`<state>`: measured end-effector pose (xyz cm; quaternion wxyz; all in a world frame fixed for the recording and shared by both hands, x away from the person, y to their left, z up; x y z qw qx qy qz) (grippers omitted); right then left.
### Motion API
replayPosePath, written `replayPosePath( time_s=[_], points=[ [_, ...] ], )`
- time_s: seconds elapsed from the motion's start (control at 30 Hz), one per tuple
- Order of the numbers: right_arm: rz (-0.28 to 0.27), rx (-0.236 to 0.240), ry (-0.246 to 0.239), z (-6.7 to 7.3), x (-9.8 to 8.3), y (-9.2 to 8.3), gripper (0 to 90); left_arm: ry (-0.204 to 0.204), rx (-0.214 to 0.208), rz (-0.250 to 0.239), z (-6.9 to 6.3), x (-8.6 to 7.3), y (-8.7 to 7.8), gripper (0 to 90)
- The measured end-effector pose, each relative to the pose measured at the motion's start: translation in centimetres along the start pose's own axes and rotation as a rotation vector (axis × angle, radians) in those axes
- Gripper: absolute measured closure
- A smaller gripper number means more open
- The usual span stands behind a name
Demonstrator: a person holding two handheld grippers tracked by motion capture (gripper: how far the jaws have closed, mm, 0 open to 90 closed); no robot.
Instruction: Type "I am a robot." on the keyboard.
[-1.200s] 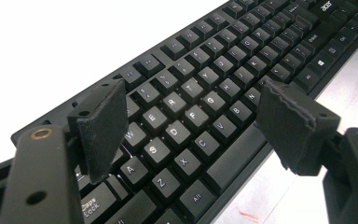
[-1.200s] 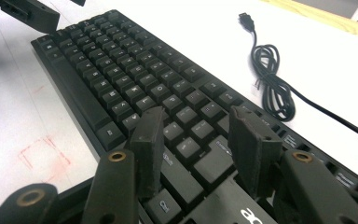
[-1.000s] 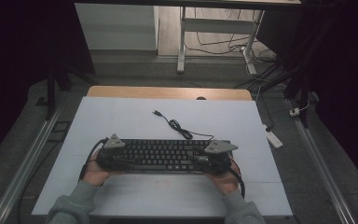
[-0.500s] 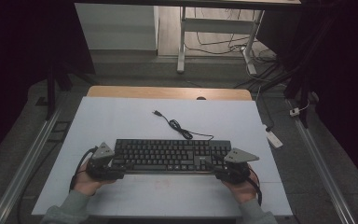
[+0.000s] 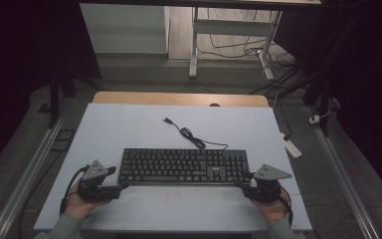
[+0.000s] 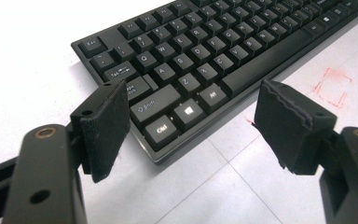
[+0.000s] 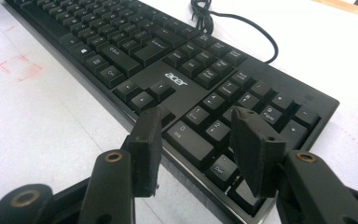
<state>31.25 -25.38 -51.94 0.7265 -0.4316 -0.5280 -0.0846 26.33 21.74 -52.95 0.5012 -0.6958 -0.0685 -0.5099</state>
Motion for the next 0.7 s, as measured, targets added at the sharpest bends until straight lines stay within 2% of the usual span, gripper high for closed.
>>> replayPosePath(
  time_s=[0.03,0.23,0.53,0.7],
  points=[
    [0.005,-0.01,-0.005,-0.07,0.02,-0.12,53.8,0.003,-0.002,-0.001,-0.05,0.04,0.02,26.7],
    [-0.001,0.007,-0.012,0.11,0.05,0.01,53.6,0.008,-0.003,0.0,-0.09,0.09,0.03,26.5],
    [-0.004,-0.003,-0.01,0.0,0.09,-0.24,53.5,0.013,-0.006,0.001,-0.12,0.15,0.09,26.4],
    [-0.009,0.012,-0.009,0.14,0.16,-0.21,52.4,0.014,-0.006,0.0,-0.05,0.18,0.05,26.3]
  ],
)
Point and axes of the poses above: each handheld gripper's, and its own axes: y roughly forward along the jaws, x roughly out of its top, z roughly to its left, the point moved 3 cm from there along y, roughly forward along the jaws, and after that the axes turned 8 degrees about y, right-handed, at the moved point
